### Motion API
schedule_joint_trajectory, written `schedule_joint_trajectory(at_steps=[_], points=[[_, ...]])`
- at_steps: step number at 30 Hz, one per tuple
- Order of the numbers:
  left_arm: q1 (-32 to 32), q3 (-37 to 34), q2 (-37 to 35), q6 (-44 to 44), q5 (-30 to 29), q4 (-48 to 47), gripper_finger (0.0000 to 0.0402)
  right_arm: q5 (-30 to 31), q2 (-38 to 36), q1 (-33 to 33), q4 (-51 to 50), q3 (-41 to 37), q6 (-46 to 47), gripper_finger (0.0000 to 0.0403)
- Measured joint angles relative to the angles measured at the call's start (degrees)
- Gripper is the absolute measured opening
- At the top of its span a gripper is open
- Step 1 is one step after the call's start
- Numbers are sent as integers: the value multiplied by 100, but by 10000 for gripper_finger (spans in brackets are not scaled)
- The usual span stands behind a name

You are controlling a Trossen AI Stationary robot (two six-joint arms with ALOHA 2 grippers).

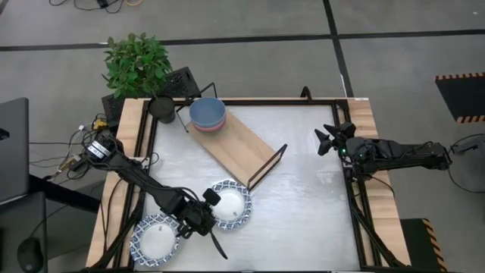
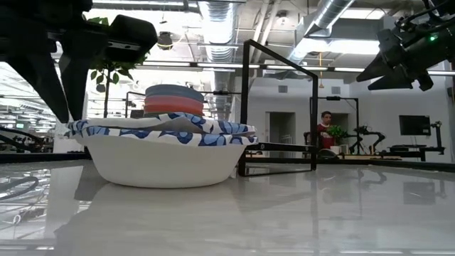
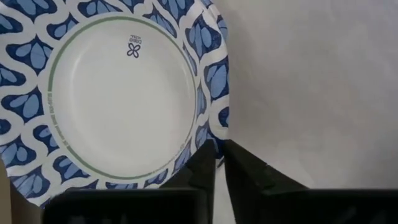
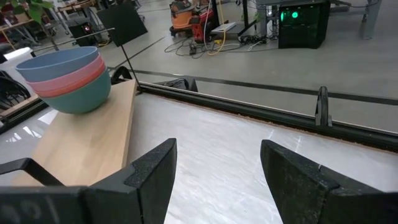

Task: Place and stack bowls onto a shelf
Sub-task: Put the top right patterned blue bowl on the shelf

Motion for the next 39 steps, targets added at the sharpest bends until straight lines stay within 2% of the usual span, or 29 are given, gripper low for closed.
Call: schedule_joint_trajectory(at_steps=[6,21,27,33,39], points=[[0,0,0,-56,-22,2,1,0,0,0,0,0,0,260],[-22,132,-11,-1014,-412,-112,3,1,1,-1,2,0,-2,260],[-21,201,-50,-1257,-448,40,43,2,2,-2,2,0,-2,260],[102,749,-61,-1724,-803,123,98,0,2,-2,2,0,-2,260],[367,920,-46,-1690,-879,756,113,2,0,0,0,0,235,260]])
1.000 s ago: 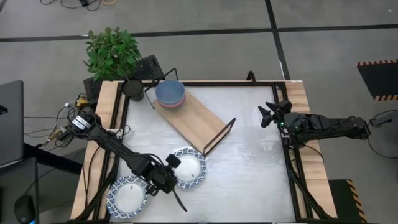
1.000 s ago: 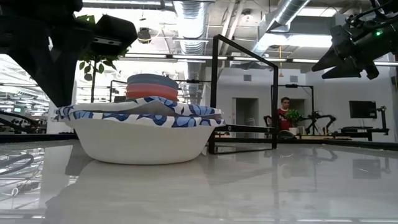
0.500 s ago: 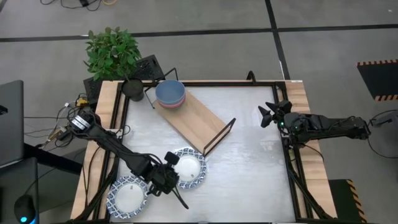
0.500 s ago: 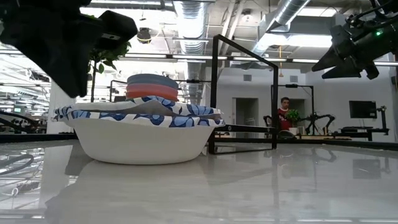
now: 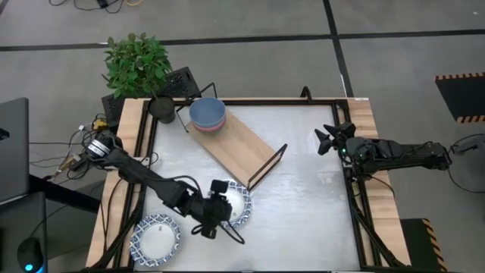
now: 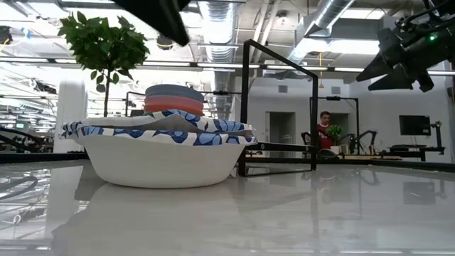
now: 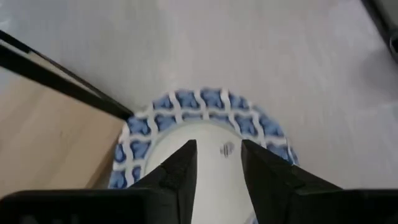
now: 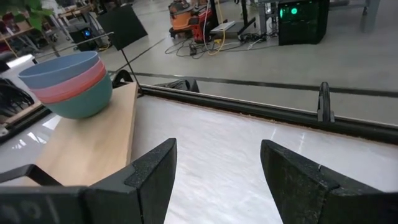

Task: Place and stack bowls onto a shelf
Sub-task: Put the top right patterned blue bowl on the shelf

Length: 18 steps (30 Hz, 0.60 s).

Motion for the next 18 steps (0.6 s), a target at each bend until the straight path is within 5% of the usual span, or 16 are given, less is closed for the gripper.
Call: schedule_joint_trajectory(at_steps=[10,18], points=[[202,0,82,-551,200,455,113,-63,0,0,-81,0,173,260],[-154,0,634,-412,-577,940,113,-71,2,-2,-608,0,571,260]])
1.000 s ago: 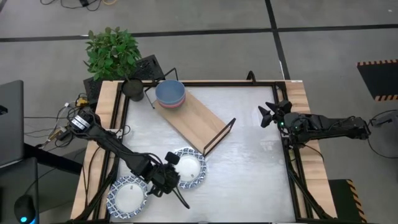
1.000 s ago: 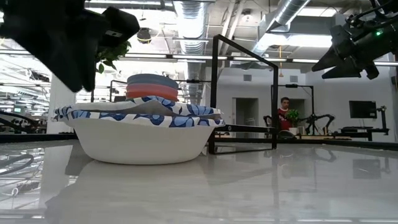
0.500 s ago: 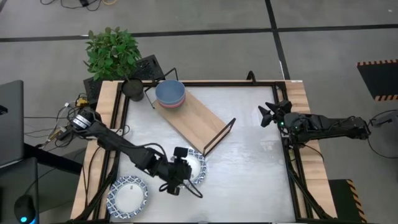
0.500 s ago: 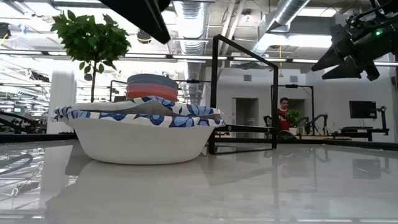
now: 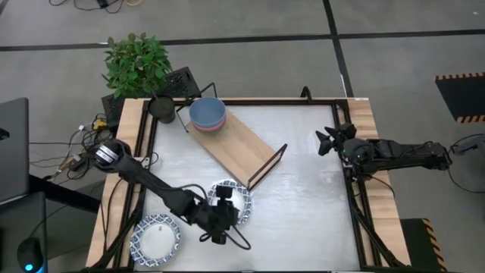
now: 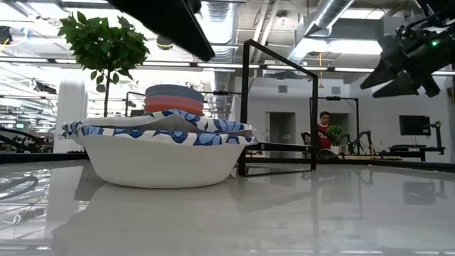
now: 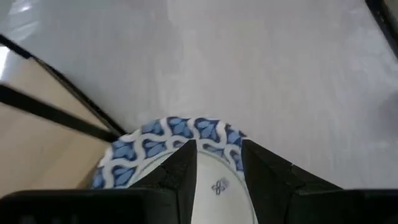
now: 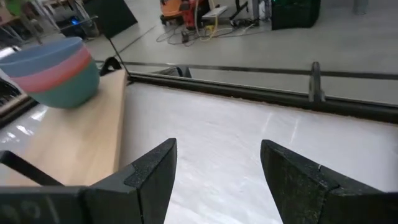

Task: Place and stack bowls onto a shelf
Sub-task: Put the top right patterned blue bowl on the shelf

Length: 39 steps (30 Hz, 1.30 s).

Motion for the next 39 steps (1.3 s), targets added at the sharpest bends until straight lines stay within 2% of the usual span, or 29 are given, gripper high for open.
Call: schedule_joint_trajectory(at_steps=[9,17,20,24,30,32,36,39], points=[[-125,0,160,-616,139,108,113,32,7,-7,-209,-4,50,260],[-433,-2,160,-1127,690,-529,113,-58,7,0,-210,-4,48,260],[-451,-2,160,-1128,638,-540,113,-62,7,0,-212,-4,36,260],[-442,-2,160,-922,147,-411,113,-75,7,0,-210,-4,33,260],[-381,-2,160,-683,661,-410,113,-175,5,0,-212,-4,83,260],[-377,-2,160,-732,539,-410,113,-216,7,0,-210,-4,84,260],[-373,-2,160,-897,-85,-413,113,-222,5,0,-206,-4,40,260],[-338,-2,160,-674,-345,-413,113,-222,5,0,-203,-4,7,260]])
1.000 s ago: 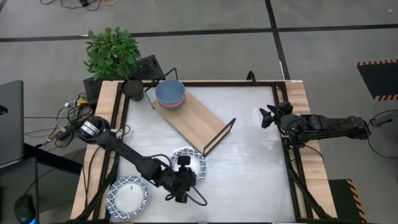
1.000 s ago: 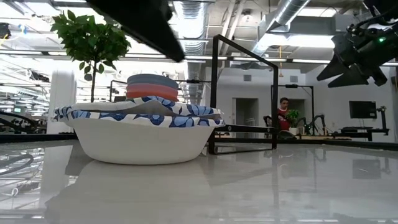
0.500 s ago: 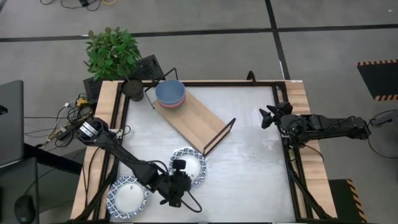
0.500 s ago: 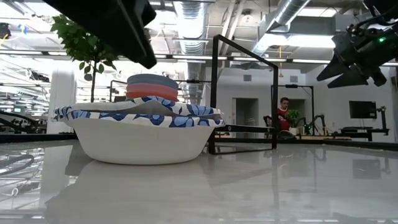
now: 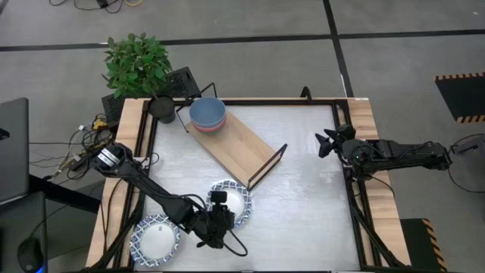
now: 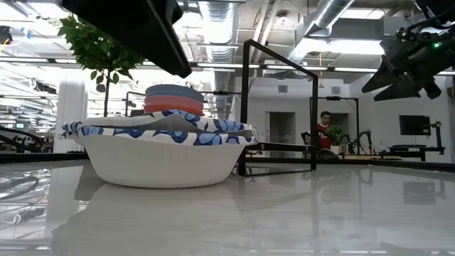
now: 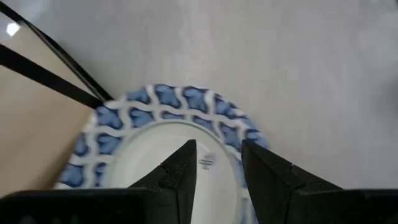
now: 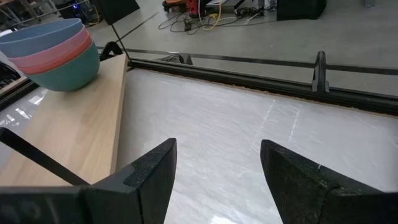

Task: Place and stack bowls onto a shelf
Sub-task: Put the top right patterned blue bowl on the shelf

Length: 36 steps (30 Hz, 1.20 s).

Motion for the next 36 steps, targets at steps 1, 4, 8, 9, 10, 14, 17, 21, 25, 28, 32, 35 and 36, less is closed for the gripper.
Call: schedule_joint_trajectory(at_steps=[1,4,8,9,10,14,17,21,25,28,32,35,36], points=[[13,0,0,93,-29,-1,113,0,0,0,2,0,18,260],[99,0,0,338,-4,-15,113,-1,0,0,2,0,96,260],[264,0,0,279,-8,-158,113,4,0,-37,101,0,174,260],[306,0,-1,235,-8,-182,113,4,0,-56,158,0,176,260],[344,0,-9,204,-1,-212,113,6,0,-78,210,0,177,260],[480,0,-22,403,39,-266,113,4,0,-132,270,0,177,260],[518,0,-29,502,287,-265,113,-15,0,-155,268,0,182,260],[505,0,-169,279,855,-263,113,-11,0,-153,260,0,141,260],[434,0,-262,-319,1209,56,113,21,0,-212,259,0,-56,260],[261,0,-217,-416,1196,526,113,17,0,-276,235,0,-175,260],[-9,0,-15,-168,886,943,113,13,0,-308,209,0,-170,260],[-102,0,96,3,840,1076,113,4,0,-306,210,0,-170,260],[-109,0,96,56,846,1016,113,2,0,-306,210,0,-173,260]])
